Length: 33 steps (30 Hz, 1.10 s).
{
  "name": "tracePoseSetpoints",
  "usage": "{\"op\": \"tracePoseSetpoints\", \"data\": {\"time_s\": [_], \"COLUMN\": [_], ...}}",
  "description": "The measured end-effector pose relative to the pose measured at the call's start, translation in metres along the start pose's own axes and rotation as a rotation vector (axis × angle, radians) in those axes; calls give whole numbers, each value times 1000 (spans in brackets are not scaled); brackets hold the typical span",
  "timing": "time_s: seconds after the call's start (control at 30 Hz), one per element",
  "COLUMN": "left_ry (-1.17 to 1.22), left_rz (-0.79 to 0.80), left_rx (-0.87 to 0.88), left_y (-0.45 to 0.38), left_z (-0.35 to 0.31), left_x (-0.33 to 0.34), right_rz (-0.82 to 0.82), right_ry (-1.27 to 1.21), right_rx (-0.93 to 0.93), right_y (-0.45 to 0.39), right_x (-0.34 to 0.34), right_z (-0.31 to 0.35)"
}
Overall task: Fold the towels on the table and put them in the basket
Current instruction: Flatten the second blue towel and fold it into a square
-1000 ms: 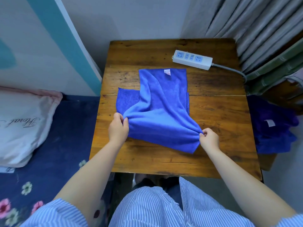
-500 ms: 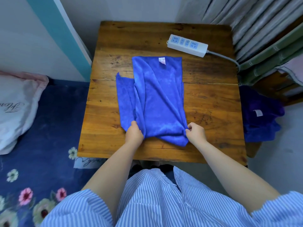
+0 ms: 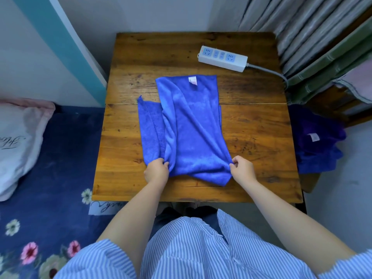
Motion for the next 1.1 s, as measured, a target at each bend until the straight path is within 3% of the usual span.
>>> {"op": "tracePoseSetpoints", "data": {"time_s": [0.1, 0.27, 0.4, 0.57, 0.67, 0.93, 1.1], "left_ry": [152, 636, 635, 586, 643, 1085, 1279], "left_rz": [-147, -329, -180, -28, -127, -543, -692], "left_rx": [9, 30, 71, -53, 34, 433, 518], "left_y": [-5, -24, -19, -21, -34, -31, -13], "left_z": [3, 17, 30, 59, 26, -118, -135], "left_x": [-29, -85, -98, -91, -119, -276, -349], "right_rz": [-17, -78, -87, 124, 80, -297, -530], "right_ry": [-19, -157, -372, -455, -395, -811, -747], "right_rx": [22, 120, 233, 352, 183, -345, -555], "right_y": [-3, -9, -18, -18, -41, -55, -22], "right_x": [-1, -9, -10, -12, -52, -225, -304], "right_z": [-3, -2, -5, -1, 51, 245, 293]}}
Point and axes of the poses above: each hand's wrist, its own y-axis away from the middle knuckle, its own x-axis out of the palm, z = x × y, the point moved 3 cm from there along -y, towards the middle knuckle, and after that the axes turned 5 degrees about y, right-handed, at the moved point
